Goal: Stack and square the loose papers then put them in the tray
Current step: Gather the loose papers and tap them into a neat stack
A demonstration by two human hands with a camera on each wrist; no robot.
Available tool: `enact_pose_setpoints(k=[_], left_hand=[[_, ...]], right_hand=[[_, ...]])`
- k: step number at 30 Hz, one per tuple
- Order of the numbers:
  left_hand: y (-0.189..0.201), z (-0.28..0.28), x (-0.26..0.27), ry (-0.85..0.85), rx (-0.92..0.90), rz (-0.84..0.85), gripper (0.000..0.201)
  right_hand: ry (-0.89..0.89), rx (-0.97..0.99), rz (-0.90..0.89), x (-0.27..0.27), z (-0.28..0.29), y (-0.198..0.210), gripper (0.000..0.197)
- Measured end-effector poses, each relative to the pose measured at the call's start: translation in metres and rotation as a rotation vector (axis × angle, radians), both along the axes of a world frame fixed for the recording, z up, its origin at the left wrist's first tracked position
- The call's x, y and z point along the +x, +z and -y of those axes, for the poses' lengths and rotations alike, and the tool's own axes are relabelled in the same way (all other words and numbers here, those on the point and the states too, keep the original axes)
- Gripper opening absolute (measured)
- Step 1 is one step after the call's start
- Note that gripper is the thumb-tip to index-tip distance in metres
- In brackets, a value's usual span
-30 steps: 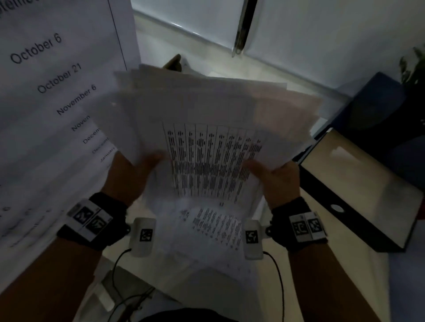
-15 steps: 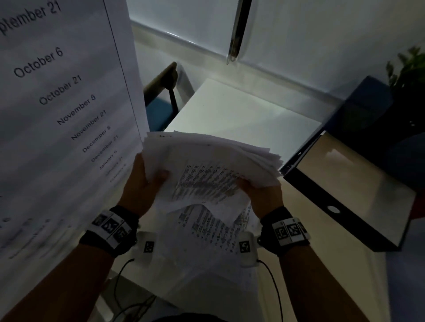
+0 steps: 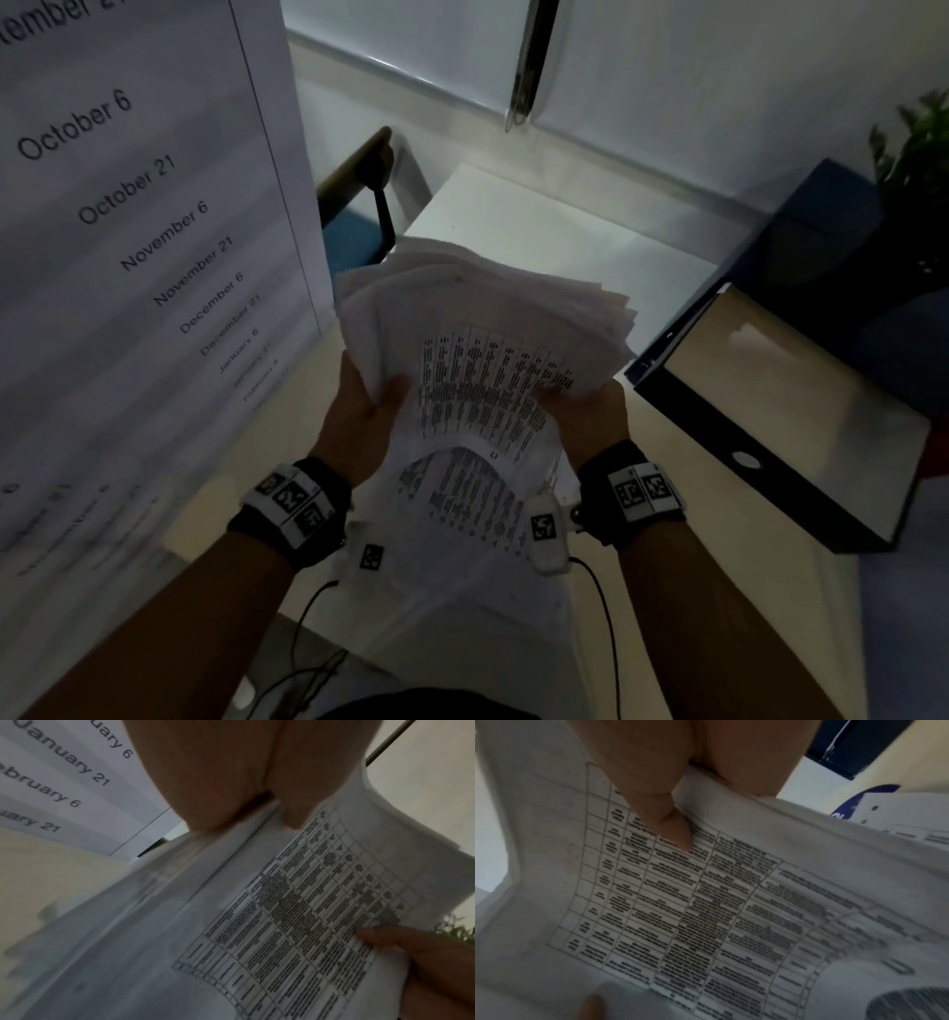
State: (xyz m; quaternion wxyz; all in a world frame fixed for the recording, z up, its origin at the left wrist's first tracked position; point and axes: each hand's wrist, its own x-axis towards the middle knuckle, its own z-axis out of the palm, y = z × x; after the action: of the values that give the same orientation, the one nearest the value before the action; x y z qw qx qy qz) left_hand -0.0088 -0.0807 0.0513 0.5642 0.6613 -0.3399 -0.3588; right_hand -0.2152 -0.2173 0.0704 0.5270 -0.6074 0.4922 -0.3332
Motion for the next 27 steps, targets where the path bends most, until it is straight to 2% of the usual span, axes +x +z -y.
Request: enact_pose_setpoints(k=[2,4,5,7,10,12,15,18,21,23,25,26,27], left_hand=[[0.004,-0.002,0.001,0.056,-0.053,0.063,0.058],[0.006,-0.007,0.004,0.042,-0.076,0.132,0.052],[0.007,-0.009,0.005,0.013,-0.072,0.117,0.048],[0.011,-0.014,0.009,-0.054,-0.048,0.086,0.052],[0.018,-0.01,0.012,-0.105,-0.032,0.081,0.049],[0.019,-0.005,0.014,-0.091,-0.06,0.028,0.057],[0.014,0.002,0.02,-0.07,-0.053,0.001,0.058],[0.011,0.005,0.013,-0.03,0.028,0.067,0.045],[0.01,0.004,0.009,0.067,-0.05,0.133,0.046],[0.004,0.0,0.012,0.071,-0.081,0.143,0.05],[-0.008,-0.003,0.007,0.023,-0.005,0.137,0.05],[-0.015,-0.002,0.005,0.018,0.031,0.157,0.047],[-0.022,0.001,-0.005,0.033,0.053,0.157,0.038]], right_hand=[[-0.026,-0.059,0.056,-0.004,-0.005,0.004,0.037],[0.006,-0.062,0.069,-0.009,-0.01,0.009,0.041],[0.04,-0.062,0.059,-0.011,-0.012,0.01,0.039],[0.078,-0.091,0.048,-0.012,-0.016,0.018,0.044],[0.074,-0.081,0.124,-0.007,-0.014,0.027,0.053],[0.063,-0.054,0.154,-0.003,-0.012,0.028,0.056],[0.04,-0.028,0.192,-0.003,-0.006,0.026,0.052],[0.05,-0.02,0.22,-0.002,-0.008,0.032,0.048],[0.023,-0.048,0.297,-0.001,-0.008,0.039,0.046],[0.007,-0.064,0.235,0.003,-0.009,0.029,0.04],[0.02,-0.017,0.071,0.002,-0.012,0.001,0.039],[0.013,0.019,-0.089,0.001,-0.012,-0.021,0.044],[-0.023,0.07,-0.321,-0.012,-0.013,-0.045,0.059]])
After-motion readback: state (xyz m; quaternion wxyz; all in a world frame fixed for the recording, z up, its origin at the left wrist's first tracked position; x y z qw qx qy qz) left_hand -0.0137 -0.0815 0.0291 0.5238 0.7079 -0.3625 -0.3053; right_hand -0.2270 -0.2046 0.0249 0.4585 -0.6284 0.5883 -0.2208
